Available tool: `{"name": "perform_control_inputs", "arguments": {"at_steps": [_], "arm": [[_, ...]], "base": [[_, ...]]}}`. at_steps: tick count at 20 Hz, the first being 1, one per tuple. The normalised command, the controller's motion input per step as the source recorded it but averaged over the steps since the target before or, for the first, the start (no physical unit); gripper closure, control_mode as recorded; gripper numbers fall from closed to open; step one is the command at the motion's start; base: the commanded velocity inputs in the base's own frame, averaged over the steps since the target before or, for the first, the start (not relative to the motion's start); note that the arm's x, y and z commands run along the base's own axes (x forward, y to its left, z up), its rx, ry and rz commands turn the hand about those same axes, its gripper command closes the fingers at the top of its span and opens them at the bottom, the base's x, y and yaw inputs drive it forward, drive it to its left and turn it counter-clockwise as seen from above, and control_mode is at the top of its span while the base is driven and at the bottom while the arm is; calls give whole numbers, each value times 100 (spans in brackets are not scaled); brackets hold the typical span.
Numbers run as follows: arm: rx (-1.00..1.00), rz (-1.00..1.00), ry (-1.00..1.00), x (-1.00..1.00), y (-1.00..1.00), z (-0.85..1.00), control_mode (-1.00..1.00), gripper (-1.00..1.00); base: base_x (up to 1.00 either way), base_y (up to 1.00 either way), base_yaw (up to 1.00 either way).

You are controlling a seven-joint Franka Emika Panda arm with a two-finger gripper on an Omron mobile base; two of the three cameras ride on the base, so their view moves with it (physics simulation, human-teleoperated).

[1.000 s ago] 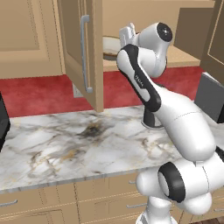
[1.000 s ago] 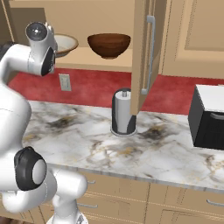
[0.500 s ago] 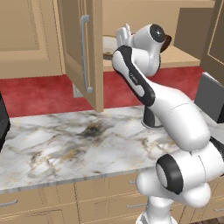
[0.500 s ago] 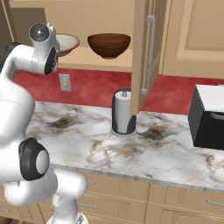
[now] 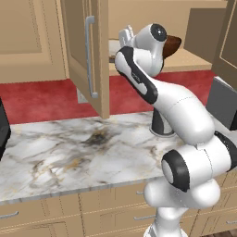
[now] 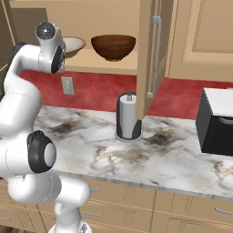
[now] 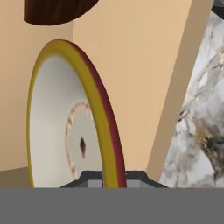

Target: Open the cabinet. Pick the bowls from the counter and place them in the cabinet. Then close the cabinet.

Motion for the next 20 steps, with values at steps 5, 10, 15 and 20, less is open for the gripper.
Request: {"name": "perform_control_inputs", "arguments": {"at_steps": [5, 10, 15, 20], "arm": [[-6, 0, 4, 38, 1, 0, -100, 100], [-2, 0, 0, 22, 0, -4, -100, 100], [0, 0, 0, 1, 0, -1, -100, 100], [0, 0, 0, 0, 0, 0, -100, -100]], "base": [[0, 0, 0], [0, 0, 0], [0, 0, 0], [0, 0, 0]]}}
